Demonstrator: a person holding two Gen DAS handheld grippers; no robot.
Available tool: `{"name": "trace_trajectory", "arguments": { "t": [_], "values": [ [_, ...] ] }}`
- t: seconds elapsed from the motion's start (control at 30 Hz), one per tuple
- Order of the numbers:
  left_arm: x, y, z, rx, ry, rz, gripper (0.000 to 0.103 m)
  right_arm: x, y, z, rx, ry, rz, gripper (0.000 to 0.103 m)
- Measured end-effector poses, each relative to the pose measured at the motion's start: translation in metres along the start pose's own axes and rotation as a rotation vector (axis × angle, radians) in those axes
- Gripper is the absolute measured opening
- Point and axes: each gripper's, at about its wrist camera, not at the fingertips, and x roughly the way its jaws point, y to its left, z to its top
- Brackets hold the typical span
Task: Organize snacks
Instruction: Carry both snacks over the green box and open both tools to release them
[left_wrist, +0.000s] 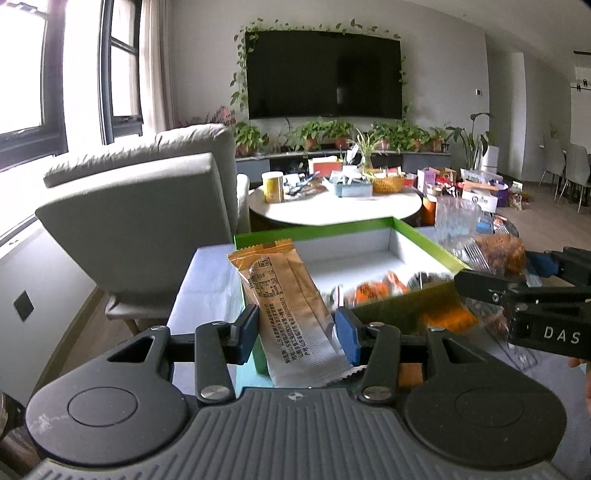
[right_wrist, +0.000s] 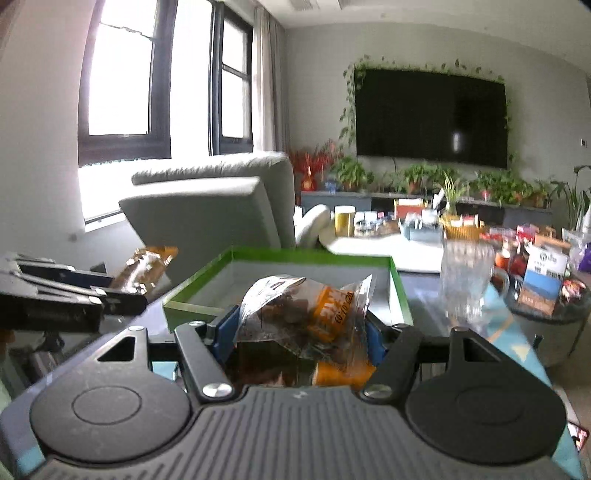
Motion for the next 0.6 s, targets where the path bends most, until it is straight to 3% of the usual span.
{"name": "trace_trajectory", "arguments": {
  "t": [0.27, 0.6],
  "values": [
    [0.025, -0.013, 0.026, 0.031, -0.031, -0.008, 0.043, 0.021, -0.011, 0.022, 0.018, -0.076, -0.001, 0.069],
    [0.074, -0.014, 0.039, 0.031, 0.011, -0.021, 0.043, 0.055, -0.024, 0.032, 0.067, -0.078, -0.006, 0.069]
  ]
}}
